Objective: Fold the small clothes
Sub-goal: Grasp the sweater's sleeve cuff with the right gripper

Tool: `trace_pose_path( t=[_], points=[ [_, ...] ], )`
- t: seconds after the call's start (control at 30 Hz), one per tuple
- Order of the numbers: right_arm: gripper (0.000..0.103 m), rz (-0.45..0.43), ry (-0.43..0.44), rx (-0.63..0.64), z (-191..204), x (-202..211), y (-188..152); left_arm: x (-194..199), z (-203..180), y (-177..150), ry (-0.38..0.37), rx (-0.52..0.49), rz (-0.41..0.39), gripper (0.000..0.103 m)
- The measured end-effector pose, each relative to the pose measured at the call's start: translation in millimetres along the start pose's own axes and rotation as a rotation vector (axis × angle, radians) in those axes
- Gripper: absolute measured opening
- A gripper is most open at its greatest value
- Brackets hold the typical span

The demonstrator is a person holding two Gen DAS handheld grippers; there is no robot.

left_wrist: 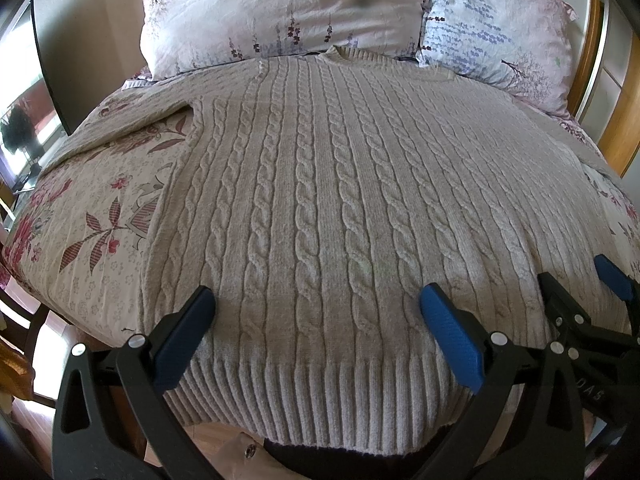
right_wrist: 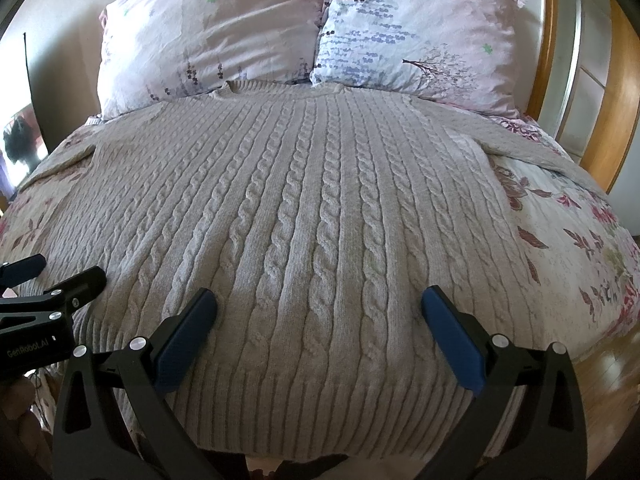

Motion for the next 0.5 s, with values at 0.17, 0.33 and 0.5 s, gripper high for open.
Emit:
trace_pose_path(
  t=[0.17, 0.33, 0.5],
  points=[
    [0.102, -0.016, 0.091, 0.075, -3, -5, 4, 0, -2, 2, -0.001, -0.003, 0.001, 0.101],
    [0.102, -0.018, 0.138, 0.086, -14, -3, 12, -2, -2, 6, -0.014, -0.013, -0.006, 0.101],
    [0.102, -0.059, 0.104, -0.065, -69, 6, 59, -6, 2, 21, -0.073, -0.012, -0.025, 0.101]
  ],
)
Point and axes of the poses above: each gripper's, at about its wrist camera, not at the fingertips, and x roughly against the way its jaws point, z to its left, y to its top, the point moved 4 cm from there along -x, roughly the way its jaws point, and after that the axes turned 6 degrees about y, right-handed, at the moved point
